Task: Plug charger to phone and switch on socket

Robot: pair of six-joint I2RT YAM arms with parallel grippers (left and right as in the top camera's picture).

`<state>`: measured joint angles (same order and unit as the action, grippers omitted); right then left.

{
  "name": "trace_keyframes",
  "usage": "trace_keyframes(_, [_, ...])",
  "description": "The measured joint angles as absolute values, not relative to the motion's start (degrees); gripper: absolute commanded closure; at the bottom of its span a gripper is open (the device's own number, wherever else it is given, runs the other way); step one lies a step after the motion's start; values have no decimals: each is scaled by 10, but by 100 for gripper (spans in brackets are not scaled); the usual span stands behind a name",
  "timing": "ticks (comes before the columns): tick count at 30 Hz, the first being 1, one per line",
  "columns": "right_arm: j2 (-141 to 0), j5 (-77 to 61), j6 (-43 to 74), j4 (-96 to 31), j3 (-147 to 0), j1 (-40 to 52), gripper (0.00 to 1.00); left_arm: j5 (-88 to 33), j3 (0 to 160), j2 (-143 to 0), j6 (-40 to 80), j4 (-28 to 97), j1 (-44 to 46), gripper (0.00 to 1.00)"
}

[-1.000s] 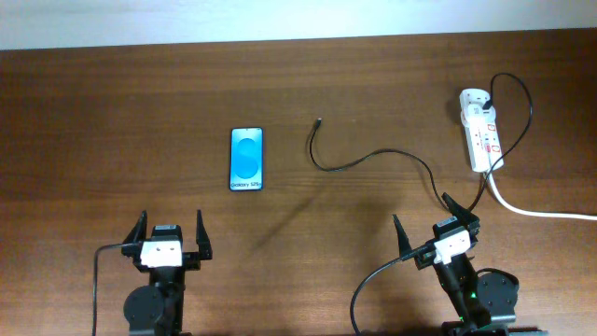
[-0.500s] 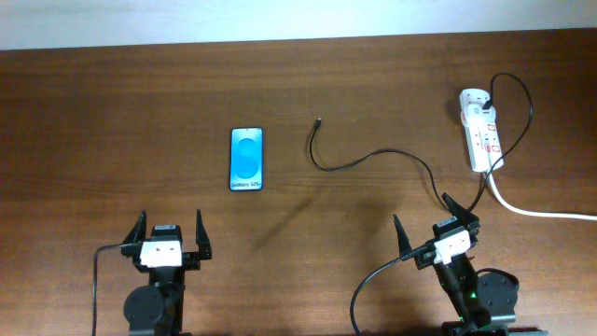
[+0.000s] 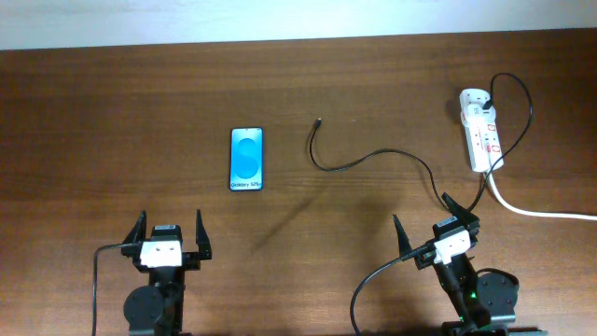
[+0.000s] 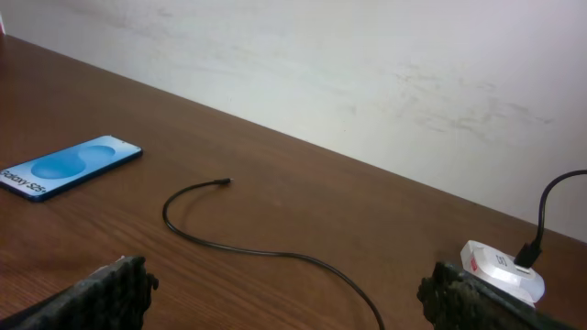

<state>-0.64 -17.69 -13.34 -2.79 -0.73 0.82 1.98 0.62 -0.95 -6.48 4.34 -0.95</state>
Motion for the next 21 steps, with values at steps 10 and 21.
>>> trace_keyframes(10, [-6, -177, -133, -28, -7, 8, 2, 20, 6, -10, -65, 43, -10, 1])
trace_keyframes(21, [-6, -177, -133, -28, -7, 8, 2, 20, 6, -10, -65, 43, -10, 1])
